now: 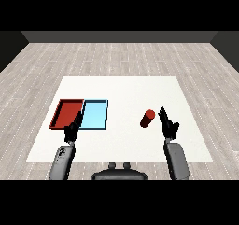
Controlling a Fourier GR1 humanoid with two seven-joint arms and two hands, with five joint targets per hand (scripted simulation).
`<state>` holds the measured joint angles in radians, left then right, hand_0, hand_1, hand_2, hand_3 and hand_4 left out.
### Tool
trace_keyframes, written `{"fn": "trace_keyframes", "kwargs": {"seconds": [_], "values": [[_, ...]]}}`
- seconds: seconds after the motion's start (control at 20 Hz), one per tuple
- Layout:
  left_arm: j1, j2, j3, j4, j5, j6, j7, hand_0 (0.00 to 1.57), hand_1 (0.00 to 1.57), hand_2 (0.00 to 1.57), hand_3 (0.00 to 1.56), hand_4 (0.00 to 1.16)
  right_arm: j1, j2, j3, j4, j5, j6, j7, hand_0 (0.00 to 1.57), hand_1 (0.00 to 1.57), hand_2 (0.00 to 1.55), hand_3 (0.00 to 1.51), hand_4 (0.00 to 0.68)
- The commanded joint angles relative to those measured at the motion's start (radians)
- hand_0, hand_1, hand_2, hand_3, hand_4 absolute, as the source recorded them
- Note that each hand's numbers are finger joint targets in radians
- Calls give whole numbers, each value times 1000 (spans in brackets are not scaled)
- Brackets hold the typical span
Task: Pick the red can and put it in the red box
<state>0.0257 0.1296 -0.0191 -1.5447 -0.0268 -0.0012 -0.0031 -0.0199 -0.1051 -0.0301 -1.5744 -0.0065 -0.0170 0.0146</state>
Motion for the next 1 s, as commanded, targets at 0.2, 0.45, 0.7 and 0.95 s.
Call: {"fn": "trace_keyframes", "kwargs": {"seconds": [0.2,0.45,0.7,0.95], "values": [[-45,-28,16,-10,17,6,28,0,0,0,0,0,-54,-219,-230,208,-190,255,-93,0,0,0,0,0],[-58,-59,55,-105,83,-27,-304,0,0,0,0,0,-60,-227,-288,153,-273,353,-339,0,0,0,0,0],[-38,-100,38,-43,54,-10,-414,0,0,0,0,0,-109,-228,-295,349,-213,386,-486,0,0,0,0,0],[-54,-74,68,-20,95,-55,-408,0,0,0,0,0,-198,-273,-304,525,-167,418,-562,0,0,0,0,0]]}}
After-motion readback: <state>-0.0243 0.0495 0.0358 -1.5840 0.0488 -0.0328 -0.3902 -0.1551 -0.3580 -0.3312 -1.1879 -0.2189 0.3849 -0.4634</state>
